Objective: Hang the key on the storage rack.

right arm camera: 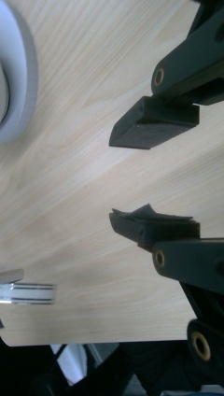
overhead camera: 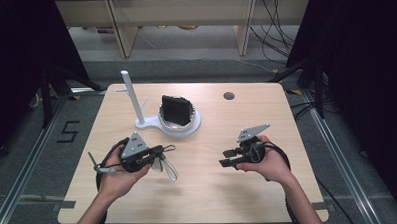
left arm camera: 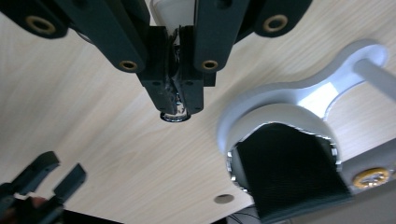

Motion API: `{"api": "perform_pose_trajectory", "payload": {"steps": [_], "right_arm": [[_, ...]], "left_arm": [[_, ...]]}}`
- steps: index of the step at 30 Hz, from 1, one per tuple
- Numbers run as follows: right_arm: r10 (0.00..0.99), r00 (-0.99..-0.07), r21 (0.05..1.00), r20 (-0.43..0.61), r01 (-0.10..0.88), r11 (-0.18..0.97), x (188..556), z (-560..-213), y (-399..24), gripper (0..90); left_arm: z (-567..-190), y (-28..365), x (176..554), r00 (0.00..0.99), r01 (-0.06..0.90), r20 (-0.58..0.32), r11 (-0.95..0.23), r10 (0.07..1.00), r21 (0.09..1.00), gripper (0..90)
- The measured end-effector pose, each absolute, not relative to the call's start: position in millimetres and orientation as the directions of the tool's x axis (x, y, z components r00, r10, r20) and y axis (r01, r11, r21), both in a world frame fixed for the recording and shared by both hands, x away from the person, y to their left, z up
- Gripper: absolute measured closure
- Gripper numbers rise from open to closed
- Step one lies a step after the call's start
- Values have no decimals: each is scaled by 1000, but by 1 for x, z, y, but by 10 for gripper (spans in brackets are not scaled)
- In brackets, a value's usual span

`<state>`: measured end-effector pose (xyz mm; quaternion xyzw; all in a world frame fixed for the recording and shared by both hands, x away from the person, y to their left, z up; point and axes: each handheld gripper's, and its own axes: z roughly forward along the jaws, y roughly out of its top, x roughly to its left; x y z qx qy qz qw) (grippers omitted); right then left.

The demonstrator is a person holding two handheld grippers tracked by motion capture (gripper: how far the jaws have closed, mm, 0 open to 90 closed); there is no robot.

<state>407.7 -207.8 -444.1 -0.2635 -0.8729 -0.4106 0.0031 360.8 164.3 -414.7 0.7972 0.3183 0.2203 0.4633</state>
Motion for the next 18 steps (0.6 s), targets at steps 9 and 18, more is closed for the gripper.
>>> {"api": "perform_pose_trajectory", "payload": {"steps": [9,18], "right_arm": [[545,-800,734,251,524,431,404,-456,-237,574],[614,-754,762,234,534,365,404,-461,-250,567]], "left_arm": [[-405,191,376,627,270,85,-318,775,909,856],[-392,217,384,525,250,66,-228,849,941,856]]}}
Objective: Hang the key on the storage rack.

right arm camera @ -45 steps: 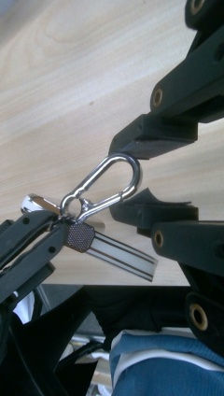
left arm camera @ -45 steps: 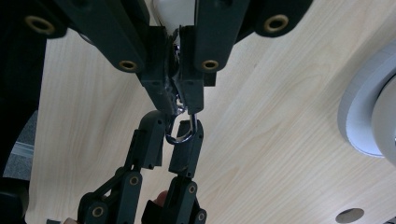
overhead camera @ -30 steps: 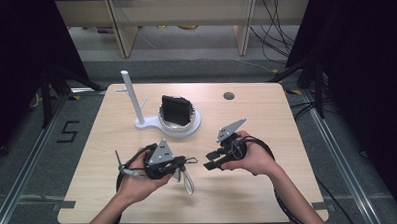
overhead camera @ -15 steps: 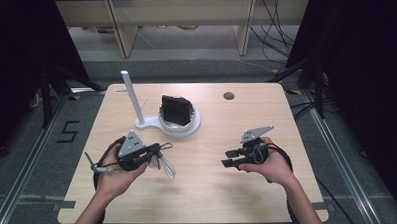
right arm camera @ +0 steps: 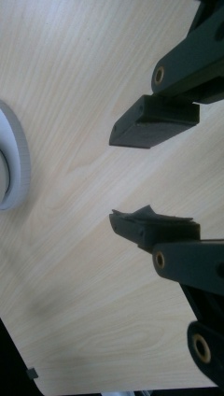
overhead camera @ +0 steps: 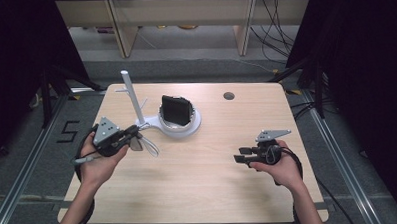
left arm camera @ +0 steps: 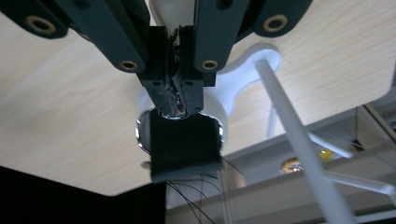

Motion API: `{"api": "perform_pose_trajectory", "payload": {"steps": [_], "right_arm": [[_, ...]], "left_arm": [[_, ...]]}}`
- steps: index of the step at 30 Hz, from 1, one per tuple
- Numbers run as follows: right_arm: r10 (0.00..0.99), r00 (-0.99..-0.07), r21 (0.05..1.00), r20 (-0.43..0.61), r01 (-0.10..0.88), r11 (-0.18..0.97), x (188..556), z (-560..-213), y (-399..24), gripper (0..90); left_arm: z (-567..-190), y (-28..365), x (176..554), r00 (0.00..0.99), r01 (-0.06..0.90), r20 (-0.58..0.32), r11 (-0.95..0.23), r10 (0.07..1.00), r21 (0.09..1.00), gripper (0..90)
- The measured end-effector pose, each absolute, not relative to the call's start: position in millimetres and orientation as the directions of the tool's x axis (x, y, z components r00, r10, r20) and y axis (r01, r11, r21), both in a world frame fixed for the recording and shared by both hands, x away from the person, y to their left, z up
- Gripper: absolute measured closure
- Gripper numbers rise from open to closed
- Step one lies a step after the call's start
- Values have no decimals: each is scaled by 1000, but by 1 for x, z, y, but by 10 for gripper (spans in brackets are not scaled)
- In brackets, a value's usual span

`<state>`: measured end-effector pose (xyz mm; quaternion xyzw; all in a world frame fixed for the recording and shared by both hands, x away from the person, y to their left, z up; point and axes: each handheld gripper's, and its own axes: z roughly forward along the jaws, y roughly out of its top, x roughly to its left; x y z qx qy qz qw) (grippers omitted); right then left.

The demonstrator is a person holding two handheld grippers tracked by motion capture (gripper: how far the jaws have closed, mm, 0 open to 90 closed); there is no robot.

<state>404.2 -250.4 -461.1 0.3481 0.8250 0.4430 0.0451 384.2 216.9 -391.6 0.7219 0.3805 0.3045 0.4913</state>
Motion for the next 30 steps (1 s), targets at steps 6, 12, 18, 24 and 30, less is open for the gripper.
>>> {"api": "perform_pose_trajectory", "payload": {"steps": [6,12,18,24,30], "right_arm": [[614,-743,755,265,556,347,404,-463,-254,566],[635,-734,756,241,552,353,404,-463,-257,563],[617,-741,747,267,563,354,404,-464,-257,562],[621,-741,755,257,555,349,404,-465,-256,562],[619,-740,748,262,562,354,404,-464,-254,562]], "left_arm": [[-382,231,391,471,237,49,-180,881,955,856],[-373,243,397,426,211,36,-138,904,968,857],[-369,251,403,383,195,48,-132,923,972,856],[-367,261,411,334,179,34,-99,942,979,857],[-360,266,416,314,161,35,-89,949,983,856]]}}
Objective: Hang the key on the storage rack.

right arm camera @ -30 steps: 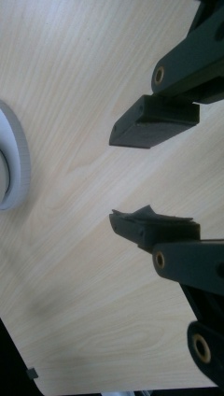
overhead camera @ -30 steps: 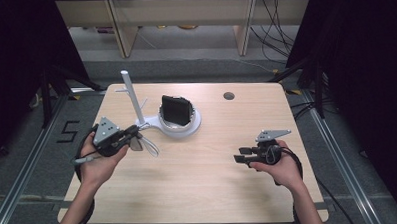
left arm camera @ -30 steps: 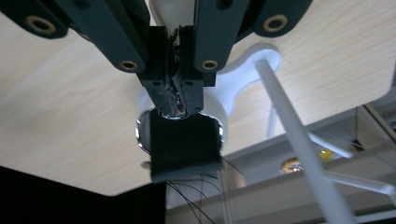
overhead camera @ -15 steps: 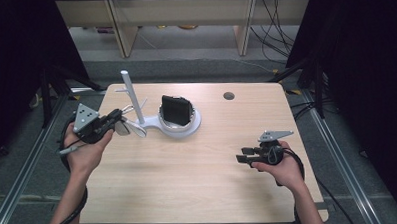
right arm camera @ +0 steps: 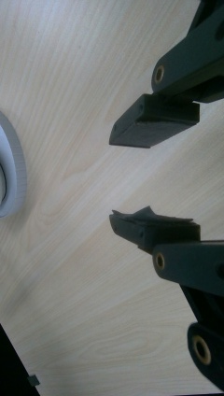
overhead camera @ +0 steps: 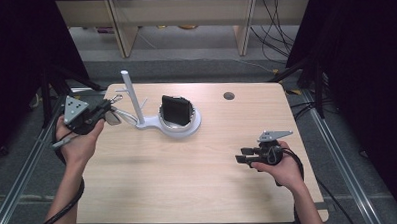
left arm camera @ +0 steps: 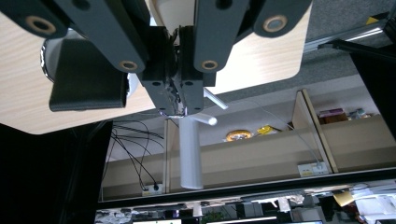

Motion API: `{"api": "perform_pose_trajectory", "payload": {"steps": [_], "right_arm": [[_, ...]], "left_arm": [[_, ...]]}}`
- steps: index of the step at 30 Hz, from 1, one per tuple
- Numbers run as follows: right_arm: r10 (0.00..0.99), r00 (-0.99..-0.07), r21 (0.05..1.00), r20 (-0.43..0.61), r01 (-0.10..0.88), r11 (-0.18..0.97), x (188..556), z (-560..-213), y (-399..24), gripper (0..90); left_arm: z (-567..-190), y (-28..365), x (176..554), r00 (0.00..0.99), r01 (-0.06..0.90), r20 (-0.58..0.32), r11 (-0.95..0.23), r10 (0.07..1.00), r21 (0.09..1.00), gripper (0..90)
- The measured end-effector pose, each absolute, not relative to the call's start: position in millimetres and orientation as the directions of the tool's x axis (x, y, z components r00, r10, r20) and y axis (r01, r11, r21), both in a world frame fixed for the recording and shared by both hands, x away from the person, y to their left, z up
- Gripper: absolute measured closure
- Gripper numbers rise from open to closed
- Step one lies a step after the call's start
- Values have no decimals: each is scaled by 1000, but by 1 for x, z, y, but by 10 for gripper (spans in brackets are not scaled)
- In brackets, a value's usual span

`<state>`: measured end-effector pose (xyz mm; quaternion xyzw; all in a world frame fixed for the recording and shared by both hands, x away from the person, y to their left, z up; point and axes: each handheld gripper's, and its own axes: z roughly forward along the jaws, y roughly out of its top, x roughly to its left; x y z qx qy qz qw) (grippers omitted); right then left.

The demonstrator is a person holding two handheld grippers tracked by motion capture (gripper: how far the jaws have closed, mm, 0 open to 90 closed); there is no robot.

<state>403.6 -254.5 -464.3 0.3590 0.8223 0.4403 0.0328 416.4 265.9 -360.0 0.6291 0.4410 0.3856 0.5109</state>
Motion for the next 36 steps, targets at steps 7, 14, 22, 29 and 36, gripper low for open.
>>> {"api": "perform_pose_trajectory", "payload": {"steps": [7,14,22,29,36], "right_arm": [[624,-742,752,245,552,361,404,-463,-255,561],[621,-745,754,246,550,361,403,-463,-255,561],[621,-738,744,265,566,354,403,-463,-254,561],[611,-750,751,254,551,363,405,-464,-252,558],[606,-759,757,238,536,373,405,-464,-253,555]], "left_arm": [[-351,267,431,289,151,40,-86,957,985,857],[-358,269,447,270,188,25,-78,962,979,856],[-367,272,454,258,223,-5,-55,966,973,856],[-374,267,458,275,247,-3,-67,962,967,855],[-391,259,469,305,315,-31,-70,952,947,807]]}}
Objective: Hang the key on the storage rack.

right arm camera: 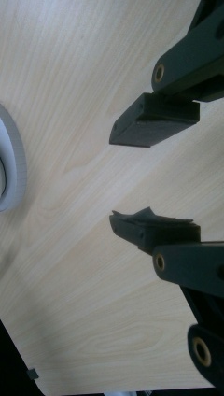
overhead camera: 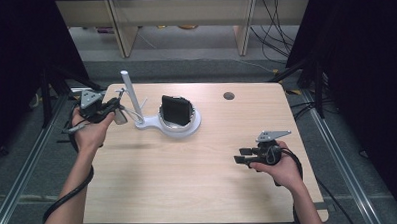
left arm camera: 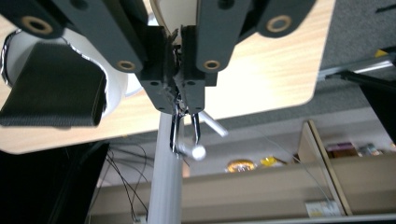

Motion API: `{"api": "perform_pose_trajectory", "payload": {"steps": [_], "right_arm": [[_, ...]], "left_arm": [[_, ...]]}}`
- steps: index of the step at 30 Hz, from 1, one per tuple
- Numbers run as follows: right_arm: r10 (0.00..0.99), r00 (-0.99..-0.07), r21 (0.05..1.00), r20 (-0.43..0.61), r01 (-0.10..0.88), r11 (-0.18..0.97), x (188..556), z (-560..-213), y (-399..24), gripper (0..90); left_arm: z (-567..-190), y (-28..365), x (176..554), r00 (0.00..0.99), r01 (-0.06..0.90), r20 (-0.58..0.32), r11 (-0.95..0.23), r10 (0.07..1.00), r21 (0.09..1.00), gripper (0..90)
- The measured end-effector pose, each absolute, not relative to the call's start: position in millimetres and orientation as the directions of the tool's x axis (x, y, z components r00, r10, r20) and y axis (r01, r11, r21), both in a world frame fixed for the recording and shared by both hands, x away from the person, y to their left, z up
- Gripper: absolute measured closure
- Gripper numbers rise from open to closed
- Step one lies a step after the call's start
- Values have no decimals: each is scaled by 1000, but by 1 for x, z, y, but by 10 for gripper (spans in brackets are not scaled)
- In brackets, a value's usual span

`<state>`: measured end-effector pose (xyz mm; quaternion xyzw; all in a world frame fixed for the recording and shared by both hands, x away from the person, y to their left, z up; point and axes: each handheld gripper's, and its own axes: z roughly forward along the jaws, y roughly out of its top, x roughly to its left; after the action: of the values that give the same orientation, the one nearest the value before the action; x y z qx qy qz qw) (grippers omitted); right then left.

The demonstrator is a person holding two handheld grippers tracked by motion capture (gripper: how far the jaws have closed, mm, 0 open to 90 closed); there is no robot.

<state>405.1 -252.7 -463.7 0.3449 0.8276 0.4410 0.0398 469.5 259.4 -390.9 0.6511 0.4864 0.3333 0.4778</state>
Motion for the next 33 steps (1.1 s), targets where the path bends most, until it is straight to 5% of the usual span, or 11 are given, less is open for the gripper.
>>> {"api": "perform_pose_trajectory", "payload": {"steps": [10,20,33], "right_arm": [[608,-749,757,263,551,351,405,-468,-254,547],[617,-740,745,268,565,353,405,-479,-257,523],[641,-716,758,275,572,313,405,-489,-257,502]], "left_arm": [[-406,268,456,295,297,-2,-90,956,951,557],[-450,290,402,251,289,-24,-51,968,956,368],[-509,281,339,237,235,-103,46,966,971,333]]}}
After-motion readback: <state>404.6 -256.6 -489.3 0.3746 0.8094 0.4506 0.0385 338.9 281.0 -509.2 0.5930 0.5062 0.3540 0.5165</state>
